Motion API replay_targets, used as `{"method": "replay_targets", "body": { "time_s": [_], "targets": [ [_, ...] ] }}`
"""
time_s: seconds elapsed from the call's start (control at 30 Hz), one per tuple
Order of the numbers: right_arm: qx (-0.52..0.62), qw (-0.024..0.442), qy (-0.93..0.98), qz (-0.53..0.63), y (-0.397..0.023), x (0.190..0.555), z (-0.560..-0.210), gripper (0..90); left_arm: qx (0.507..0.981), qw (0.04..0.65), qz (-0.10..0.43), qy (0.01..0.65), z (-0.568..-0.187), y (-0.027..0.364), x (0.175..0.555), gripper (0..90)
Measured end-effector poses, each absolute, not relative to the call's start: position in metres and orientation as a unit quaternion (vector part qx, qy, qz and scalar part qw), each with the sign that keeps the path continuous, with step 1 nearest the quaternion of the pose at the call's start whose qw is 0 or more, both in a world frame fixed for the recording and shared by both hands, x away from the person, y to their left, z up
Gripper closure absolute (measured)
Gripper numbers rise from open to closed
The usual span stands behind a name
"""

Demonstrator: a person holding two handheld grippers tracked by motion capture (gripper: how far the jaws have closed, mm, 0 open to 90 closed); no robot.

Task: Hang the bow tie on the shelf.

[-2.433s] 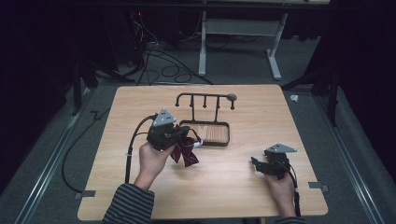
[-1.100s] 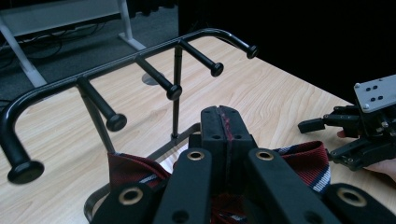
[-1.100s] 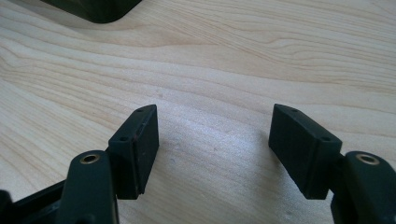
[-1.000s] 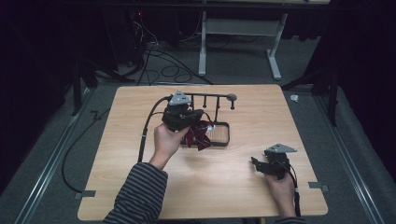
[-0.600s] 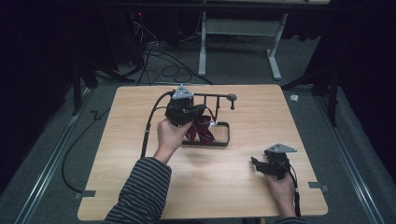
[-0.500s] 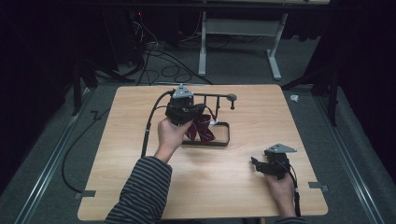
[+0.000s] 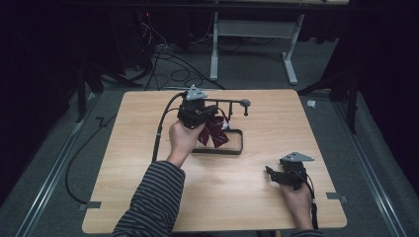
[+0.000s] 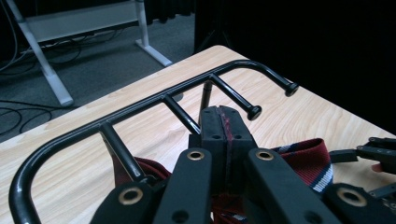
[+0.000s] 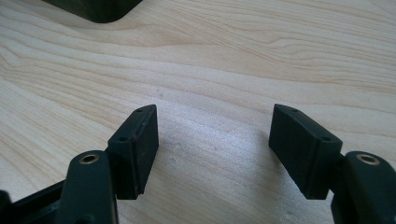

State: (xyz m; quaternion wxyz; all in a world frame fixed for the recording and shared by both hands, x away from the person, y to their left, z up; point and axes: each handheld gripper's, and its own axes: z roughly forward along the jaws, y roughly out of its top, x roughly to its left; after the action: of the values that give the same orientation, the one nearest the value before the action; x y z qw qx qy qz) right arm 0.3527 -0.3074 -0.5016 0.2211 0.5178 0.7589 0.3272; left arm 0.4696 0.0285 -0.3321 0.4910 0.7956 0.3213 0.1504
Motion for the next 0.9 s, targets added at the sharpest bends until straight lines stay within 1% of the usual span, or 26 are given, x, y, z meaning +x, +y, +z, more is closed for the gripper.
{"method": "replay_targets", "body": {
  "time_s": [0.47, 0.9],
  "targets": [
    [0.517, 0.221, 0.759, 0.328, -0.307, 0.353, -0.502, 34.3, 0.792, 0.483, 0.161, 0.337, -0.337, 0.028, 0.480, 89.8],
    [0.517, 0.221, 0.759, 0.328, -0.307, 0.353, -0.502, 34.2, 0.800, 0.466, 0.171, 0.336, -0.341, 0.024, 0.480, 89.2]
  ]
}}
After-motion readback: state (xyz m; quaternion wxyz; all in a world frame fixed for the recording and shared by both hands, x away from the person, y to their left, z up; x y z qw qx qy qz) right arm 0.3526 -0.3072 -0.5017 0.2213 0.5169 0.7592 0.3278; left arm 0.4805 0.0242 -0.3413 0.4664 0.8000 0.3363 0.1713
